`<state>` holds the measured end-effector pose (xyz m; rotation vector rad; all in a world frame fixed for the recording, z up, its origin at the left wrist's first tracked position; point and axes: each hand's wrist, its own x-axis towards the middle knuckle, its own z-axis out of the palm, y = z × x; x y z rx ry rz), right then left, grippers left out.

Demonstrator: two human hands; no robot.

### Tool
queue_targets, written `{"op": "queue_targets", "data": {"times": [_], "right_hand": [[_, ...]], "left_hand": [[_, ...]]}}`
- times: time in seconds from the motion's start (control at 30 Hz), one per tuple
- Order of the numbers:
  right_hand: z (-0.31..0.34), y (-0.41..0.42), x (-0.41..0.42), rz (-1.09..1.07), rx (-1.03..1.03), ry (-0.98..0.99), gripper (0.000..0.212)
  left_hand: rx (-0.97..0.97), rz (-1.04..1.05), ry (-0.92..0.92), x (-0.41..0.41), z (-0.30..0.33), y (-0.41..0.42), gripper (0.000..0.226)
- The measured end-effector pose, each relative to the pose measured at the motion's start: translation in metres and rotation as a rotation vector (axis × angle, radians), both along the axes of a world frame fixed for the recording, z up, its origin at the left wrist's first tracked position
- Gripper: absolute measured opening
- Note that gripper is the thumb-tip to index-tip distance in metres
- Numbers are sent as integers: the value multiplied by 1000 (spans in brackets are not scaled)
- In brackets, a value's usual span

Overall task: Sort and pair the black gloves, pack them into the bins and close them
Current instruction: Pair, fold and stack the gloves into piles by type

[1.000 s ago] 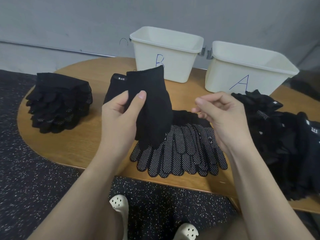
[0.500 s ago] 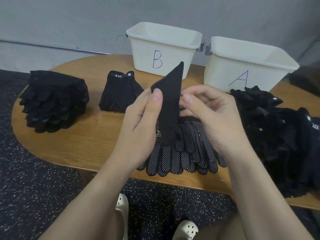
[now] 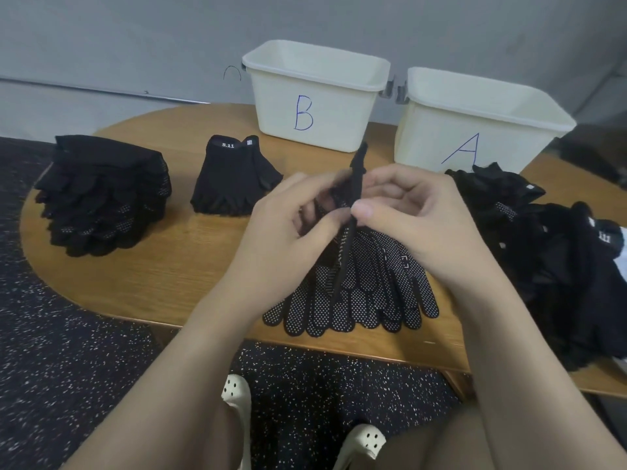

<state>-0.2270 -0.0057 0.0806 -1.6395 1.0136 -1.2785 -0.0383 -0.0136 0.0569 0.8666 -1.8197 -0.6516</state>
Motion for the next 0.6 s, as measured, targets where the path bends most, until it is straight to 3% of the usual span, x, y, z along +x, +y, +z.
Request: {"op": "queue_targets", "data": {"times": [0.1, 0.17, 0.3, 0.43, 0.6], "right_hand": [[2, 5, 4, 52, 17, 85, 31], [0, 4, 6, 18, -8, 155, 25], [-2, -3, 5, -109, 21, 28, 15], [9, 1, 10, -84, 105, -184, 12], [16, 12, 24, 44, 171, -204, 15]], "left_hand": [[43, 61, 100, 2, -5, -2, 33], [66, 102, 70, 4, -8, -2, 28], [154, 155, 60, 5, -12, 0, 20], [464, -10, 157, 16, -5, 5, 49], [575, -311, 369, 43, 0, 16, 27]]}}
